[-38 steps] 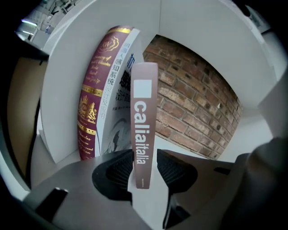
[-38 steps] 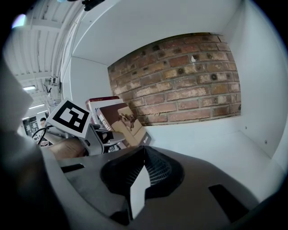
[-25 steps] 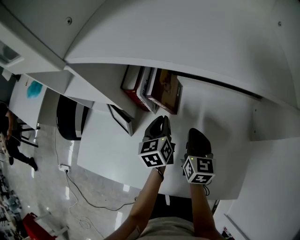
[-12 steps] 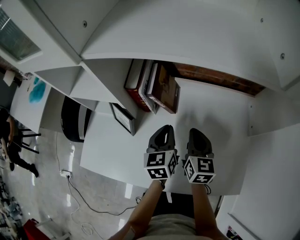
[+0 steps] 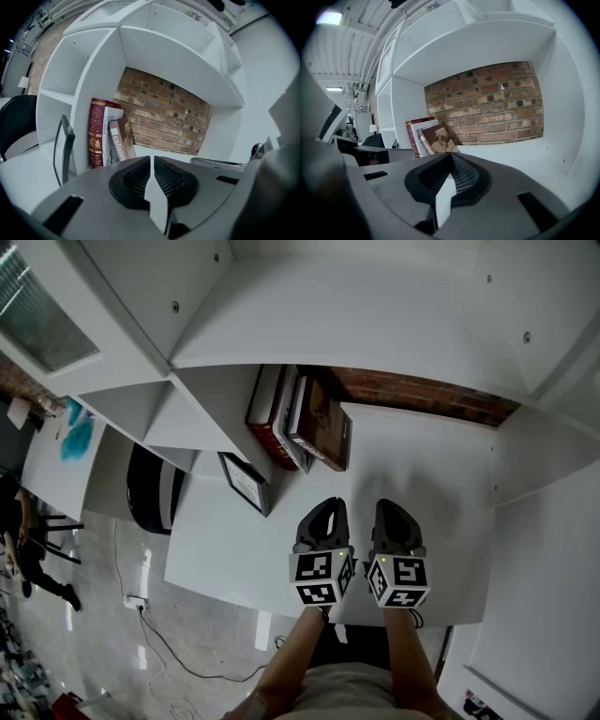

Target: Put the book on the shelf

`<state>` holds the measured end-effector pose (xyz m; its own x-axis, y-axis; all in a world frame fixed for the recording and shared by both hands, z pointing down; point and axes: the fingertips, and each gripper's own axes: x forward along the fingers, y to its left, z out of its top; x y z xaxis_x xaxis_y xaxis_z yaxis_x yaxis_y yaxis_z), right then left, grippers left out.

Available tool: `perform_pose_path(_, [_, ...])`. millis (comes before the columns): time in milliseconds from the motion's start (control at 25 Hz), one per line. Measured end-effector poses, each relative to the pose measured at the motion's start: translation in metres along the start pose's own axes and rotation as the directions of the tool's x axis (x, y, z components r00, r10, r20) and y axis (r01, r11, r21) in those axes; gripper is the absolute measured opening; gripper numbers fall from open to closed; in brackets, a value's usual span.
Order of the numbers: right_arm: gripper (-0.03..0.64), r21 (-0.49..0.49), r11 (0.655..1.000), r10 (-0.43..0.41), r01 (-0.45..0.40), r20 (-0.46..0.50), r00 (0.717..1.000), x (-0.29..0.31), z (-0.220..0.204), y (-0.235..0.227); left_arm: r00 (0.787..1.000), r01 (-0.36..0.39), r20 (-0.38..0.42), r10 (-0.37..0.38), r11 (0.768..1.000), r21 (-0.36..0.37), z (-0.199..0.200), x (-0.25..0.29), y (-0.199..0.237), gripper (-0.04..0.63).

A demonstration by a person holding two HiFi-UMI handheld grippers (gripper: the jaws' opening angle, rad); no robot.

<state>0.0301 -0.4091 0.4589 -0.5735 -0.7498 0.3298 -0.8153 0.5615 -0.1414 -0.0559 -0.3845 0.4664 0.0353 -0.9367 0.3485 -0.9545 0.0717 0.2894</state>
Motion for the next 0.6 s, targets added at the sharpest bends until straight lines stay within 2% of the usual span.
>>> perform_pose_path(600, [0.017,0.002,1.000,-0.003,0.003,0.017,1.000,-0.012,0.004,0.001,1.000,0.012,-0.020,-0.012,1.000,-0.015,-0.006,-0.004,-0.012,0.035])
